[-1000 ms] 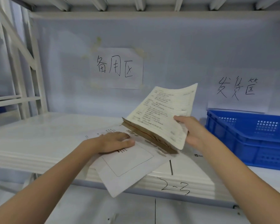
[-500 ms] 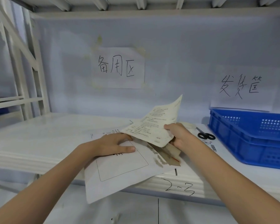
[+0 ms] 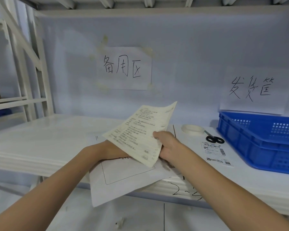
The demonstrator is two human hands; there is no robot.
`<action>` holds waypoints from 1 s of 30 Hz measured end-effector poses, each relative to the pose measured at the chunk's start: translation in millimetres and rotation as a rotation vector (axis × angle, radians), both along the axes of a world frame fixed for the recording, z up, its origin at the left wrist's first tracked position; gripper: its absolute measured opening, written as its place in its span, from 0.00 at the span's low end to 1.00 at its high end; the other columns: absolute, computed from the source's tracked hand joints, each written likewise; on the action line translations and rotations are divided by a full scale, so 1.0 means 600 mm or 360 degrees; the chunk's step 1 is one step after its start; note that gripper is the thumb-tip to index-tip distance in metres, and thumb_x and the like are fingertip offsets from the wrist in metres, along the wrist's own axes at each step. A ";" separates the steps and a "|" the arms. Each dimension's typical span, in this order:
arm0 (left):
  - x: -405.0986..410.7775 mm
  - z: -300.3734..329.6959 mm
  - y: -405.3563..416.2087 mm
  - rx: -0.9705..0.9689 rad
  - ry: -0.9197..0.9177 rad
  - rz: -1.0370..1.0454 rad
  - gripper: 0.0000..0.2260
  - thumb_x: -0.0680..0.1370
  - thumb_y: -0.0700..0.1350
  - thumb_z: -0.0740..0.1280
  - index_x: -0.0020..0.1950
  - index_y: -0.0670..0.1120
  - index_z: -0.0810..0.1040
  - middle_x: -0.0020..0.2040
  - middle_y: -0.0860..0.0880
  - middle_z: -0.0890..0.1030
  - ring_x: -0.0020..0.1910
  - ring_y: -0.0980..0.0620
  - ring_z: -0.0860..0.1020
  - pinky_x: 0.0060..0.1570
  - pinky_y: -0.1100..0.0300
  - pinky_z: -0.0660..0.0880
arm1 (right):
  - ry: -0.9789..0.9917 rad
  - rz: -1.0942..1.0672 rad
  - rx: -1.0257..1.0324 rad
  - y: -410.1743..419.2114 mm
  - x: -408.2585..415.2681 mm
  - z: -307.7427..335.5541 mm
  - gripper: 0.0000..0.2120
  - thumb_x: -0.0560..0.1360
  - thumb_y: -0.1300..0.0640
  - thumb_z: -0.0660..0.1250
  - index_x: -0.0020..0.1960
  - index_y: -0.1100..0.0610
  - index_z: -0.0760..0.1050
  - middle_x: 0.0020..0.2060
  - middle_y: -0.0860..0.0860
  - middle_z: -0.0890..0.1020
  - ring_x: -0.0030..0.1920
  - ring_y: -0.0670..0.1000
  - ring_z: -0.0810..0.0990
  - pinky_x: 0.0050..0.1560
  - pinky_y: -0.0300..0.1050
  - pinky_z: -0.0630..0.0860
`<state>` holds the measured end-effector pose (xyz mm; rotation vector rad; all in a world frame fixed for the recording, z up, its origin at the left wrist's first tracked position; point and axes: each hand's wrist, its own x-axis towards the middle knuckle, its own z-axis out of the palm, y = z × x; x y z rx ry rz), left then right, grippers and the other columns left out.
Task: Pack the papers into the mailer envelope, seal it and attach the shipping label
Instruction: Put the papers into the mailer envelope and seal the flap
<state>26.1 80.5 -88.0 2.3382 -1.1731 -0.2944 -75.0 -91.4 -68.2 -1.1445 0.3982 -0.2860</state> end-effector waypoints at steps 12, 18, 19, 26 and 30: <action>0.041 0.026 -0.020 0.0167 -0.0093 -0.0006 0.29 0.65 0.78 0.62 0.60 0.64 0.75 0.65 0.58 0.73 0.66 0.55 0.69 0.69 0.52 0.65 | 0.0071 -0.0306 -0.0462 -0.115 -0.010 0.004 0.12 0.80 0.71 0.55 0.58 0.61 0.74 0.52 0.58 0.80 0.42 0.55 0.81 0.37 0.48 0.77; 0.057 0.041 -0.052 -0.0049 -0.0013 0.0166 0.19 0.79 0.68 0.53 0.63 0.62 0.71 0.55 0.53 0.79 0.58 0.50 0.75 0.58 0.54 0.68 | 0.0071 -0.0461 -0.0513 -0.125 0.013 -0.007 0.15 0.79 0.70 0.53 0.59 0.59 0.74 0.52 0.57 0.82 0.42 0.55 0.82 0.36 0.46 0.79; 0.061 0.041 -0.059 -0.0056 -0.0040 0.0200 0.18 0.80 0.67 0.50 0.63 0.63 0.70 0.55 0.52 0.79 0.59 0.48 0.74 0.58 0.54 0.67 | 0.0076 -0.0501 -0.0522 -0.126 0.017 -0.010 0.16 0.79 0.69 0.52 0.61 0.59 0.73 0.54 0.57 0.82 0.45 0.56 0.82 0.38 0.47 0.80; 0.081 0.023 -0.090 0.0329 -0.0495 0.0120 0.25 0.77 0.73 0.50 0.70 0.67 0.68 0.76 0.60 0.65 0.73 0.53 0.68 0.66 0.52 0.64 | -0.0040 -0.0591 -0.0540 -0.129 0.026 -0.022 0.16 0.81 0.65 0.49 0.61 0.52 0.69 0.55 0.53 0.80 0.52 0.56 0.81 0.46 0.50 0.80; 0.090 0.018 -0.091 0.0311 -0.0518 0.0081 0.32 0.69 0.80 0.45 0.68 0.71 0.66 0.78 0.62 0.59 0.72 0.50 0.69 0.66 0.49 0.65 | -0.0086 -0.0491 -0.0545 -0.140 0.027 -0.024 0.16 0.82 0.65 0.51 0.63 0.54 0.70 0.53 0.53 0.81 0.50 0.54 0.81 0.45 0.49 0.80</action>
